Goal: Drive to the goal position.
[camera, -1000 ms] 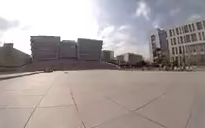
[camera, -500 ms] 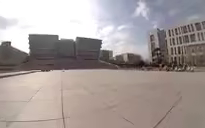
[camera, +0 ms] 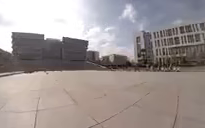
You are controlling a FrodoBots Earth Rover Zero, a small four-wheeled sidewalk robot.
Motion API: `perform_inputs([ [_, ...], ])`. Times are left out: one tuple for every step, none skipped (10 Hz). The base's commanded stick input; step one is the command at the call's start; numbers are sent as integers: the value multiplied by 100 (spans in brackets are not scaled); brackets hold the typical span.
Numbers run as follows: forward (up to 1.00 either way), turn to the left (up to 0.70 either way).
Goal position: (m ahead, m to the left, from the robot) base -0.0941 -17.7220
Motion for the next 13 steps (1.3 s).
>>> perform_inputs([
  [100,0],
  [100,0],
  [100,0],
  [100,0],
  [100,0],
  [100,0],
  [100,0],
  [100,0],
  [100,0],
  [100,0],
  [100,0],
  [100,0],
  [100,0],
])
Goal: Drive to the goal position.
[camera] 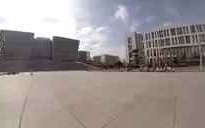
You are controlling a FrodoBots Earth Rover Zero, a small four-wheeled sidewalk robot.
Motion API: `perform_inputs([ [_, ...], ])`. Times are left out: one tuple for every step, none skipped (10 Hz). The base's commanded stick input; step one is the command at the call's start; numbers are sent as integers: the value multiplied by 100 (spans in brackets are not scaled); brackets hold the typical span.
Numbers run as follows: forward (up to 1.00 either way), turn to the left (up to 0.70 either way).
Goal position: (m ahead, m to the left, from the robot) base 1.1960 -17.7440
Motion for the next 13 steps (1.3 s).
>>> perform_inputs([
  [100,0],
  [100,-2],
  [100,-5],
  [100,-15],
  [100,-31],
  [100,-40],
  [100,-40],
  [100,-40],
  [100,-40],
  [100,-40],
  [100,-40],
  [100,-27],
  [100,-7],
])
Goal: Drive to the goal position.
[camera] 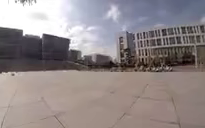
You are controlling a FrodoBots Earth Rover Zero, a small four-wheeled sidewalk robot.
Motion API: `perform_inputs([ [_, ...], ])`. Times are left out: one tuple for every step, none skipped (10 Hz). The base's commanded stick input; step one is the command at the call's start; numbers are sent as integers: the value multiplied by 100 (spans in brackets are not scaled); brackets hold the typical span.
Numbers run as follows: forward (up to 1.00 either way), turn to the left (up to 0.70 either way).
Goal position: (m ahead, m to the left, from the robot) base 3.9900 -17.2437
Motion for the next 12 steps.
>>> perform_inputs([
  [100,0],
  [100,0],
  [100,0],
  [100,0],
  [100,0],
  [100,0],
  [100,0],
  [100,0],
  [100,0],
  [100,0],
  [100,0],
  [100,0],
])
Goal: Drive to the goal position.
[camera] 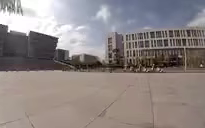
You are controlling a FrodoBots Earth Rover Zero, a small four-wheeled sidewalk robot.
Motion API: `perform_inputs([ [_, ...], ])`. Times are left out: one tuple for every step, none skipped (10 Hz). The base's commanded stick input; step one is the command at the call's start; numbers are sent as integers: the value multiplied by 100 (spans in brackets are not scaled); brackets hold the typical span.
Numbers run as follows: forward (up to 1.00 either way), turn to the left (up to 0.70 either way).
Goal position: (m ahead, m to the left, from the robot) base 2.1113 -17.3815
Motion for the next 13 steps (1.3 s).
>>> perform_inputs([
  [100,0],
  [100,0],
  [100,0],
  [100,0],
  [100,0],
  [100,0],
  [100,0],
  [100,0],
  [100,0],
  [100,0],
  [100,0],
  [100,0],
  [100,0],
])
